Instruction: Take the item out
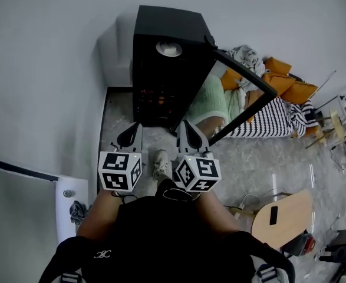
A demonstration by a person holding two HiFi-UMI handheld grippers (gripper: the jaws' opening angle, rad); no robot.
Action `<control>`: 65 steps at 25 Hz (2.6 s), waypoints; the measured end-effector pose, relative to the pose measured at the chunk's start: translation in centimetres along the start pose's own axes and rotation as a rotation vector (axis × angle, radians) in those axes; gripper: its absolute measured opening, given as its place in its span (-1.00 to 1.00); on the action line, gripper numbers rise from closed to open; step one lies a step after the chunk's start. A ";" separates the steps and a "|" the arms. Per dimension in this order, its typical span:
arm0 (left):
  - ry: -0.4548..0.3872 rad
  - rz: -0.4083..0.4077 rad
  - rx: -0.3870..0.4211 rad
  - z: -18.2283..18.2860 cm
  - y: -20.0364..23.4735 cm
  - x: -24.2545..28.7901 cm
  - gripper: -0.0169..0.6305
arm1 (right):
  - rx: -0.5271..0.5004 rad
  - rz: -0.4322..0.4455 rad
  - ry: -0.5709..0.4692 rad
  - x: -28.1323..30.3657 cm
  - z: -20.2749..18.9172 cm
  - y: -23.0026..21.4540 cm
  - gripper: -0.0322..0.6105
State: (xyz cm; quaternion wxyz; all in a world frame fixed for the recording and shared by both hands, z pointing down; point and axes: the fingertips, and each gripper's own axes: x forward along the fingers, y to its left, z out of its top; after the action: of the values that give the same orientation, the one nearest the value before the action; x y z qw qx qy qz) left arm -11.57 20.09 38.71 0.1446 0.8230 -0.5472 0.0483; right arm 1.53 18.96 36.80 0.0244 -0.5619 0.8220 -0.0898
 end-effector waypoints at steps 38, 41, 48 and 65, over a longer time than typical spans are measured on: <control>0.167 0.103 -0.057 4.1 9.8 31.7 -0.92 | -0.038 0.045 0.152 29.8 -0.3 -15.2 -0.88; 0.196 0.130 -0.054 3.3 10.4 33.3 -0.92 | -0.058 0.077 0.171 31.2 -0.7 -15.9 -0.88; 0.254 0.188 0.000 2.0 11.1 37.0 -0.92 | -0.126 0.146 0.228 33.8 -1.8 -16.8 -0.88; 0.094 0.124 -0.658 0.6 13.7 40.5 -0.92 | -0.178 0.143 0.291 32.8 -3.2 -17.6 -0.88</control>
State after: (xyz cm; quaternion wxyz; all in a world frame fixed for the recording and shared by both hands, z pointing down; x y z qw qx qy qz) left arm -8.12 -20.90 50.33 0.4242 0.6944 -0.5751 -0.0844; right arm 5.22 -17.30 45.00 -0.1383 -0.4829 0.8594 -0.0951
